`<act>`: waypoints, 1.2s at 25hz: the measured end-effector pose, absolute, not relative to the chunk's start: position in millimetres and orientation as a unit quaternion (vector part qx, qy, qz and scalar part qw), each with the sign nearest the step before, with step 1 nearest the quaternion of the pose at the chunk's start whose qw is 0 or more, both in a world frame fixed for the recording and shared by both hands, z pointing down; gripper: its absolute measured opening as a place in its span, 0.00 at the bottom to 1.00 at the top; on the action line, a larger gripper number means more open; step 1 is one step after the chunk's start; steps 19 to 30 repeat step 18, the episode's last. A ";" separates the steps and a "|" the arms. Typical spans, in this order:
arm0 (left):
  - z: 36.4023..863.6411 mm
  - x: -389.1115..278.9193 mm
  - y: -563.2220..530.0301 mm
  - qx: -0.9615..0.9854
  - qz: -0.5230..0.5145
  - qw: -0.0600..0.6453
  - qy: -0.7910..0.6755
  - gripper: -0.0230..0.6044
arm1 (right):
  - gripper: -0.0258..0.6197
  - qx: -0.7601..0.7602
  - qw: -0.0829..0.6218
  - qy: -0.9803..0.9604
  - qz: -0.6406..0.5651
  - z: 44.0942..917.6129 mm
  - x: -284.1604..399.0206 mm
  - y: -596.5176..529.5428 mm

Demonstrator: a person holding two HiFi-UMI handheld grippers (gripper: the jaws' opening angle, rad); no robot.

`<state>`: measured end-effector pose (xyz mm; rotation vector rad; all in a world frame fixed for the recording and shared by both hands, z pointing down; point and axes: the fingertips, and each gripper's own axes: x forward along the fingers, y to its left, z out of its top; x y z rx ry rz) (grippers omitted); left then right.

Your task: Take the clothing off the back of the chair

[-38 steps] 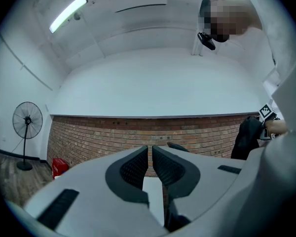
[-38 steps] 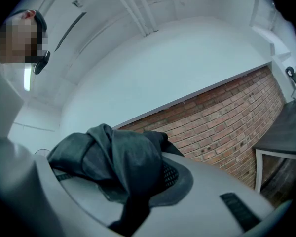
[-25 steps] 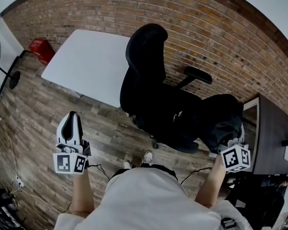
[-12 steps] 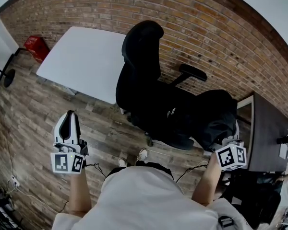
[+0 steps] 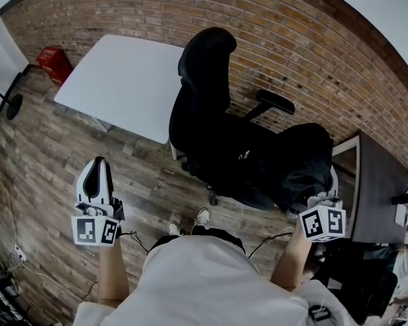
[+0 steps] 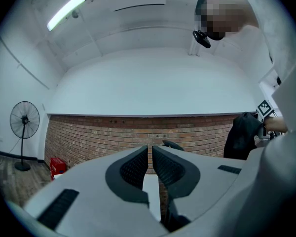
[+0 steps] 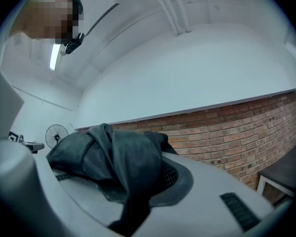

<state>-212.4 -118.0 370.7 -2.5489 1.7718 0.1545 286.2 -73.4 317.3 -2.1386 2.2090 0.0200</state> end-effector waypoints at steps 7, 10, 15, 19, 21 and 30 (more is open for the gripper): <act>377.0 -223.4 -109.0 -0.822 0.048 0.009 0.568 0.11 | 0.12 -0.691 0.009 0.723 0.017 318.2 263.3 -64.9; 381.2 -227.6 -104.2 -0.824 0.050 0.005 0.565 0.11 | 0.12 -0.689 -0.003 0.724 0.022 318.3 252.8 -59.8; 388.8 -239.1 -96.2 -0.824 0.053 0.001 0.564 0.11 | 0.12 -0.688 -0.011 0.725 0.027 318.9 239.6 -50.9; 393.8 -248.6 -92.8 -0.823 0.054 -0.003 0.566 0.11 | 0.12 -0.686 -0.014 0.727 0.029 319.6 231.1 -47.5; 393.8 -248.6 -92.8 -0.823 0.054 -0.003 0.566 0.11 | 0.12 -0.686 -0.014 0.727 0.029 319.6 231.1 -47.5; 393.8 -248.6 -92.8 -0.823 0.054 -0.003 0.566 0.11 | 0.12 -0.686 -0.014 0.727 0.029 319.6 231.1 -47.5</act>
